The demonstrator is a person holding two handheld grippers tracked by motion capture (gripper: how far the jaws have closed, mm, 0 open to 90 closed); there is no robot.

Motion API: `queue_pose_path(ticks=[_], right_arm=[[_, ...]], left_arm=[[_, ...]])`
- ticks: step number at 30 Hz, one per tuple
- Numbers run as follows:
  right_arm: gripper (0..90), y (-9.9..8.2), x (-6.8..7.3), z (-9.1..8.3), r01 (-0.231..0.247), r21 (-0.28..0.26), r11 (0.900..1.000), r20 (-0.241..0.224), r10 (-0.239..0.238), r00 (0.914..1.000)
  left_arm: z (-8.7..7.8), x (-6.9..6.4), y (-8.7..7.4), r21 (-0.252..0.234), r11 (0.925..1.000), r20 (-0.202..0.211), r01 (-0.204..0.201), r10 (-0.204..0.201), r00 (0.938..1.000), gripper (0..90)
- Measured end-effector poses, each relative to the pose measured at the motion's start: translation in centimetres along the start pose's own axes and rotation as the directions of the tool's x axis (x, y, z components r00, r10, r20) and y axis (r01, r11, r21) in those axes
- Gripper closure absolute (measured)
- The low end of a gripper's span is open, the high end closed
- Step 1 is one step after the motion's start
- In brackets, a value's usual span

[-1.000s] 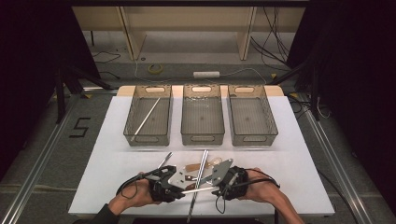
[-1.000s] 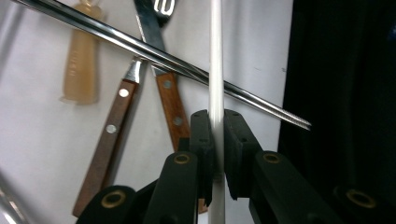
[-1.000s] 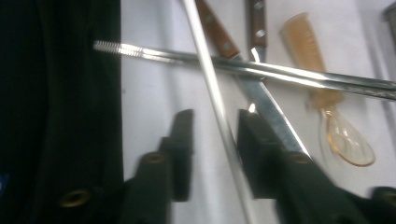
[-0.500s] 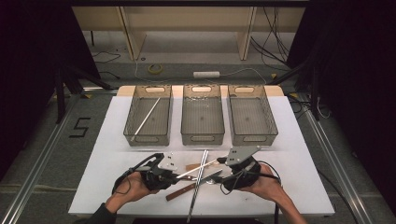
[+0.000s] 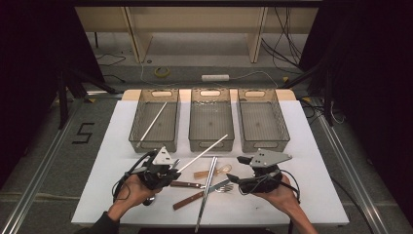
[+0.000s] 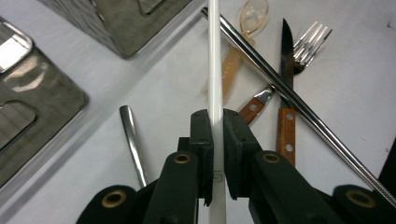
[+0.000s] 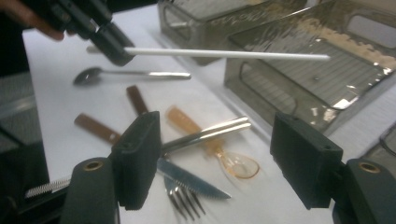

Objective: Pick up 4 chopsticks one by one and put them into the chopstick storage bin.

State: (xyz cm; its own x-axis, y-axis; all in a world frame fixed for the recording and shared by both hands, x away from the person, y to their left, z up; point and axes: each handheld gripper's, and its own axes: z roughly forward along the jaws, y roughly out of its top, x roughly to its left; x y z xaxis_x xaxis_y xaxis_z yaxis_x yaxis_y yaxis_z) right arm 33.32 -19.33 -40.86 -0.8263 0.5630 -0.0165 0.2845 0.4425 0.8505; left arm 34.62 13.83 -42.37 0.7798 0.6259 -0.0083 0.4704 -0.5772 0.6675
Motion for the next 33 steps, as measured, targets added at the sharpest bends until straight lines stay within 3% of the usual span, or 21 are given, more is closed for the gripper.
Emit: queue_pose_path(ticks=[4, 9, 16, 23, 33], right_arm=[[33.3, -0.5, -0.8, -0.3, -0.077, -0.038, 0.9963, 0.010, 0.077, 0.9969], [31.5, -1.0, -1.3, -0.5, -0.119, -0.050, 0.9916, 0.021, 0.121, 0.9925], [30.9, -1.5, -1.6, -0.8, -0.143, -0.070, 0.9873, 0.042, 0.146, 0.9884], [30.8, -2.2, -1.6, -1.3, -0.151, -0.089, 0.9845, 0.060, 0.157, 0.9858], [30.6, -2.9, -1.7, -2.0, -0.180, -0.108, 0.9778, 0.066, 0.187, 0.9800]], left_arm=[[-0.2, 0.6, -0.2, -0.009, 0.9996, -0.011, 0.026, -0.026, 0.9996, 82.6], [-0.5, 1.3, -0.3, -0.026, 0.9979, -0.027, 0.060, -0.061, 0.9978, 82.6], [-0.9, 2.2, -0.5, -0.038, 0.9949, -0.059, 0.093, -0.095, 0.9937, 82.6], [-1.3, 3.4, -0.6, -0.068, 0.9869, -0.075, 0.146, -0.151, 0.9856, 82.6], [-1.7, 4.6, -0.6, -0.096, 0.9783, -0.101, 0.184, -0.193, 0.9759, 82.6]])
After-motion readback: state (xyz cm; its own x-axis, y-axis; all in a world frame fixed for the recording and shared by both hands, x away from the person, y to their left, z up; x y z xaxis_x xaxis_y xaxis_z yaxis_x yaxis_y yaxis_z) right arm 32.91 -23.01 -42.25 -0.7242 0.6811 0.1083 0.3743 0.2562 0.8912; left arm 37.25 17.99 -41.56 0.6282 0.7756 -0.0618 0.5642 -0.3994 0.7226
